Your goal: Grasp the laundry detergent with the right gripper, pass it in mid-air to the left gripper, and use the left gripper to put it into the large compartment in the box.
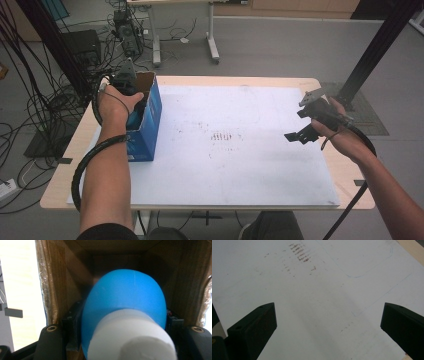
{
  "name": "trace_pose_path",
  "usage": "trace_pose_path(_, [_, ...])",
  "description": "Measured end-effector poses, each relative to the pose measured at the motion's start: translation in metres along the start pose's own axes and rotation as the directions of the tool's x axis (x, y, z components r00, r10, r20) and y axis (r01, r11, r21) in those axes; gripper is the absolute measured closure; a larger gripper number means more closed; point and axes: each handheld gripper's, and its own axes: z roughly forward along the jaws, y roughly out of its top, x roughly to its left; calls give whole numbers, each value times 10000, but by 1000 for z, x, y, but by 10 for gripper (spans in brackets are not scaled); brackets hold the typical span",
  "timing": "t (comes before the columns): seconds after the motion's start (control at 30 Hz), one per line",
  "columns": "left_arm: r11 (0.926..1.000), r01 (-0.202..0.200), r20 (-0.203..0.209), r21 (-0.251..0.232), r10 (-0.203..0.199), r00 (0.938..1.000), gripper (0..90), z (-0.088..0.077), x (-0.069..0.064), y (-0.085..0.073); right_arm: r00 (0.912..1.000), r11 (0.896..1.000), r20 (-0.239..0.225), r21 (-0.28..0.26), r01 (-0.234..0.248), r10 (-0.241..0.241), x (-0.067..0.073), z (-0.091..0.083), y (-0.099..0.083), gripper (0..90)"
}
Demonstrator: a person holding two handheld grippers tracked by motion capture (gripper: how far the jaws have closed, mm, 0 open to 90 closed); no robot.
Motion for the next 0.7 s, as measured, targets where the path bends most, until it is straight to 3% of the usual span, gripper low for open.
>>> trace_pose_path(0.7, [10000, 33, 66, -28, -33, 10000, 352, 1, 0, 0, 10000, 10000, 1, 47, -22, 22, 0, 1, -1, 4])
